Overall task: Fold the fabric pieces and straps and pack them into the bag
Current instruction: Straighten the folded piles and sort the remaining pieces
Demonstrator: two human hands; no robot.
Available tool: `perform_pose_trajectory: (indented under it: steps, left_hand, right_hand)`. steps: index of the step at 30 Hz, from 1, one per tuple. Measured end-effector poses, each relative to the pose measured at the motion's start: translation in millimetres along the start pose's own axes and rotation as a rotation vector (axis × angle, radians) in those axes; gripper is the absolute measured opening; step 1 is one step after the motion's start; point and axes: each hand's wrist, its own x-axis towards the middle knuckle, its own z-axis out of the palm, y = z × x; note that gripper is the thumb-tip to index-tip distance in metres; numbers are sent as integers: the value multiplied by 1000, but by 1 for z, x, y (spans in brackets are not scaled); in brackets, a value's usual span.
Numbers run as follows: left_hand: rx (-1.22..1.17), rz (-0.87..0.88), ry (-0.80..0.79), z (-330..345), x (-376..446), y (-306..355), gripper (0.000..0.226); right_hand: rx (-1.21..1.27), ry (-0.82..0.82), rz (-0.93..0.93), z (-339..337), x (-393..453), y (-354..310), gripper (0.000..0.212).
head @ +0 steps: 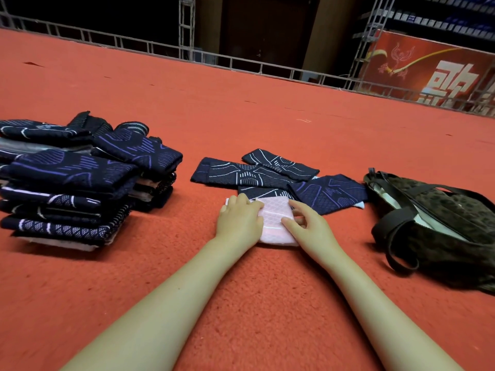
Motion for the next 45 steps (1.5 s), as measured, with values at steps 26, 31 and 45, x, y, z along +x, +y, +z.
perform_pose_trajectory:
  steps: [26,31,45]
  left_hand:
    - [-849,-138,-153,-1,-5,29,29]
    - [-1203,-349,-168,-7,-3,33,37]
    - [-475,-181,40,-5,15,-16,56]
  right_hand:
    - [720,-91,151,-18,-12,-21,28]
    - [325,-40,32,-2,-7,-16,35]
    - [527,-189,60,12,-6,-9,51]
